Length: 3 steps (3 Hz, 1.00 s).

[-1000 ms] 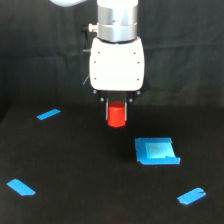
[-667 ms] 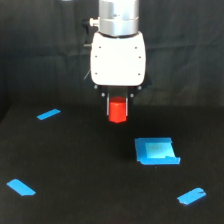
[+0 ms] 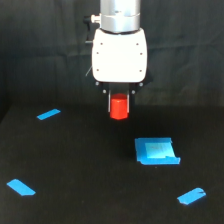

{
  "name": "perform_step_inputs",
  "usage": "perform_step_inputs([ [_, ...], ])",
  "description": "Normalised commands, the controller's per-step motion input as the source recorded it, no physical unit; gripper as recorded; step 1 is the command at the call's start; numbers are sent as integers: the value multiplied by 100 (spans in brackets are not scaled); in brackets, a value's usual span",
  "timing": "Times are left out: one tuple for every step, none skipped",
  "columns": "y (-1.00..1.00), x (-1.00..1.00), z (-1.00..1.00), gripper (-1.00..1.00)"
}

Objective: Pick up the red object from the table

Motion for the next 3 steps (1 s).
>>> perform_step_inputs([
  [-2,1,12,-95],
  [6,0,8,-96],
  [2,4,14,-100],
])
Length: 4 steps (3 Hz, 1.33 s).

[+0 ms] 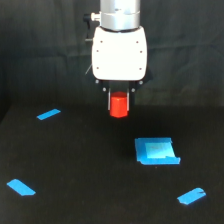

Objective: Pick up the red object from the table

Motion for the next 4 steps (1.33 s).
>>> perform_step_inputs([
  [8,0,19,-94],
  [1,-3,7,-100],
  [0,10,8,-100],
  [1,1,-1,-97],
])
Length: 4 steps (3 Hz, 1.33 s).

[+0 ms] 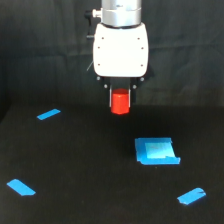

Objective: Pick up the red object from the table

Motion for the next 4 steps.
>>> perform_step_inputs([
  [6,0,11,-97],
  [-1,-2,7,-100],
  [-1,8,10,-93],
  [-15,0,6,-100],
])
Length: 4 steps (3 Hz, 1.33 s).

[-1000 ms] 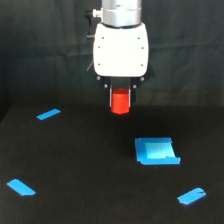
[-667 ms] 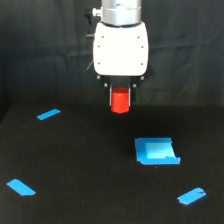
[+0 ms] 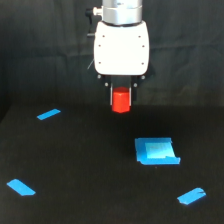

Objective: Pick up the red object from the table

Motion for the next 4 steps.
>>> perform_step_inputs([
  [1,6,4,-98],
  [-4,2,7,-100],
  [0,4,5,-93],
  [0,3,-2,-100],
])
